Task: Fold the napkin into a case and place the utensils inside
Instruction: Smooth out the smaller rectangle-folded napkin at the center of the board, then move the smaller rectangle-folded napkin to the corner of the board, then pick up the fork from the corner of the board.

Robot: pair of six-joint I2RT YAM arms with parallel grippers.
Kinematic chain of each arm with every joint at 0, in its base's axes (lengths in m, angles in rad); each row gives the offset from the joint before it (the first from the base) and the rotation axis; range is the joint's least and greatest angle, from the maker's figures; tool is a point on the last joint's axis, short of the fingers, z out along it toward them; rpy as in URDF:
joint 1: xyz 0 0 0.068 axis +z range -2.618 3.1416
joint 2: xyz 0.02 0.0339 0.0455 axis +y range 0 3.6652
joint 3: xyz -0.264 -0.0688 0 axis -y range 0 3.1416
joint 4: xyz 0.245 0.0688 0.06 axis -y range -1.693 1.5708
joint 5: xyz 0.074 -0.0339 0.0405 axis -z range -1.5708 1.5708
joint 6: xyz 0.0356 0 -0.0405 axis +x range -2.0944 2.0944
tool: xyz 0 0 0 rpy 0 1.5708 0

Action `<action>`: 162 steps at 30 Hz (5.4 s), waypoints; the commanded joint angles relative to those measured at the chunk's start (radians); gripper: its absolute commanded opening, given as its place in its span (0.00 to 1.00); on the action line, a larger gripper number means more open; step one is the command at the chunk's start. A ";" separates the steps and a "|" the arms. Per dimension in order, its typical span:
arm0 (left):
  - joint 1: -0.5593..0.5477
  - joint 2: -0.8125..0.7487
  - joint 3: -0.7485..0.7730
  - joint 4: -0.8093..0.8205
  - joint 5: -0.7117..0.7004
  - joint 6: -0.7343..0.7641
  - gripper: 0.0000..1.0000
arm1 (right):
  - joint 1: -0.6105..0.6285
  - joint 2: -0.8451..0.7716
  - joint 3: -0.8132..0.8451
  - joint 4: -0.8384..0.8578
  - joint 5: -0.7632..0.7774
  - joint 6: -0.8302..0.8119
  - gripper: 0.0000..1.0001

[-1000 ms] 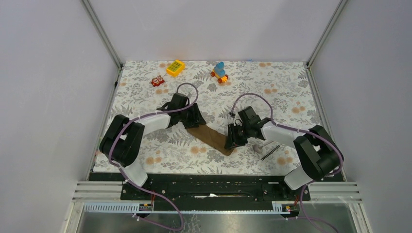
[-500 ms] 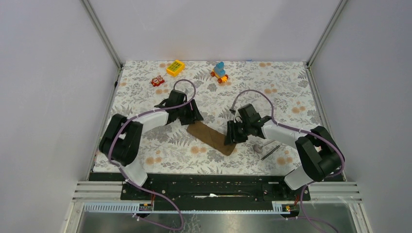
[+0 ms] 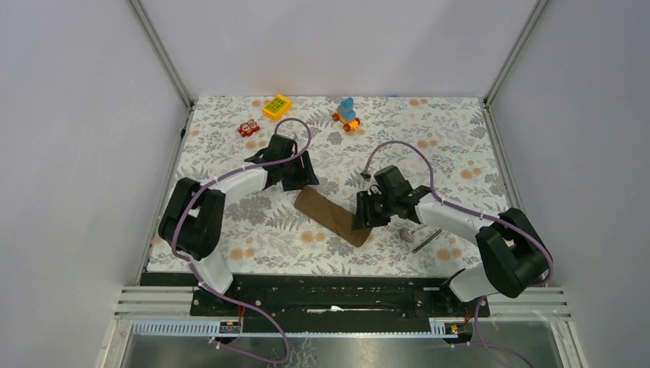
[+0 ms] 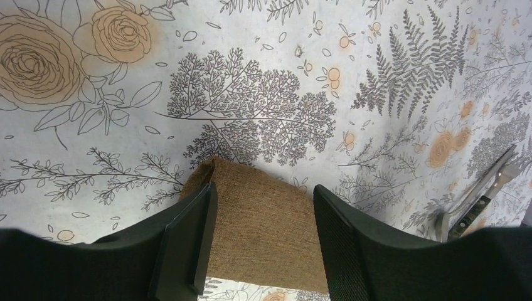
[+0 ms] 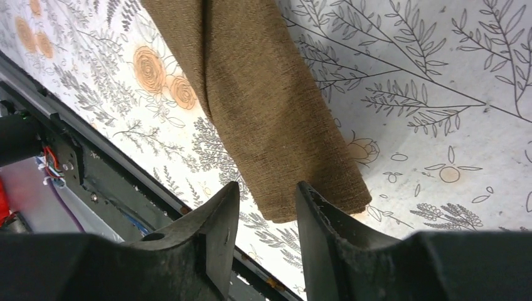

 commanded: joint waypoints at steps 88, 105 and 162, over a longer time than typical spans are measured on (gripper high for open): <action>0.462 -0.228 -0.382 0.310 -0.138 -0.390 0.56 | 0.015 0.171 0.319 0.180 -0.121 0.036 0.76; 0.396 0.021 -0.105 0.434 0.012 -0.449 0.77 | -0.018 0.055 0.238 0.091 -0.050 -0.009 0.78; -0.027 -0.578 -0.223 0.023 0.462 0.003 0.97 | -0.554 -0.090 -0.136 -0.389 0.716 0.490 0.21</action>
